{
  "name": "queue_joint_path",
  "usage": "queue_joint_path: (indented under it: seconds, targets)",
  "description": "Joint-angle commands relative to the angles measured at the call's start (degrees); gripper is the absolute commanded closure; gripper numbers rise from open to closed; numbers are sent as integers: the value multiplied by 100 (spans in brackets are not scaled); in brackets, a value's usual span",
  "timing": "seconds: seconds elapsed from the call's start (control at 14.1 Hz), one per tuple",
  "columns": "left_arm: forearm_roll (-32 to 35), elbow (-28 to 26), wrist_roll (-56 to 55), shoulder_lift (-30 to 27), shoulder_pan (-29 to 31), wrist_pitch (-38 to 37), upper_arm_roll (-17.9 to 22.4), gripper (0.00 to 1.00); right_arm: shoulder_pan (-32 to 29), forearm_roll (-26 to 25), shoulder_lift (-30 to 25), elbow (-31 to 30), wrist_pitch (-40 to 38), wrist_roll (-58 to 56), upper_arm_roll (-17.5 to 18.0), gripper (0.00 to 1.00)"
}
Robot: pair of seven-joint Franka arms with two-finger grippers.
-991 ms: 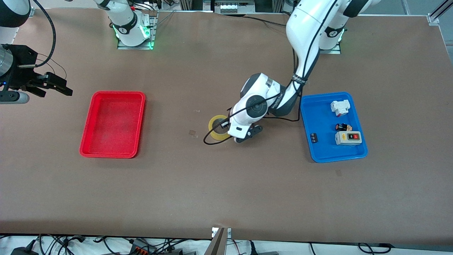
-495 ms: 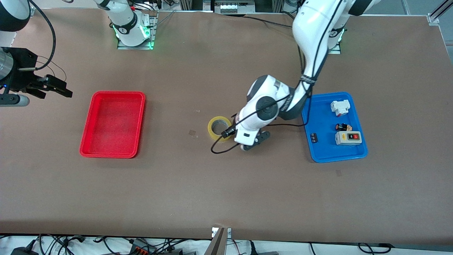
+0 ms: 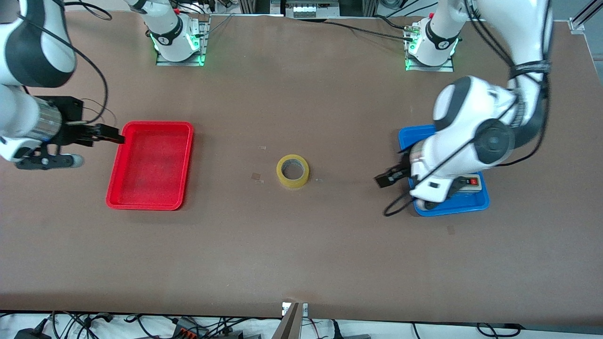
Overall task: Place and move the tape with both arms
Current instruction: 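Release the tape with the left gripper while the right gripper approaches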
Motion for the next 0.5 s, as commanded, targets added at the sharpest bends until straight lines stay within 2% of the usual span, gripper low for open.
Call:
queue_joint_path:
  seconds: [0.0, 0.21, 0.42]
  targets:
    - [392, -252, 785, -356, 364, -502, -64, 0, 587, 275, 414, 147, 457, 348, 13, 0]
    - [665, -559, 1373, -733, 662, -644, -55, 0, 1473, 417, 932, 260, 1048, 734, 13, 0]
    - [745, -1076, 2557, -1348, 1216, -714, -134, 0, 2264, 400, 1644, 691, 1355, 1489, 13, 0]
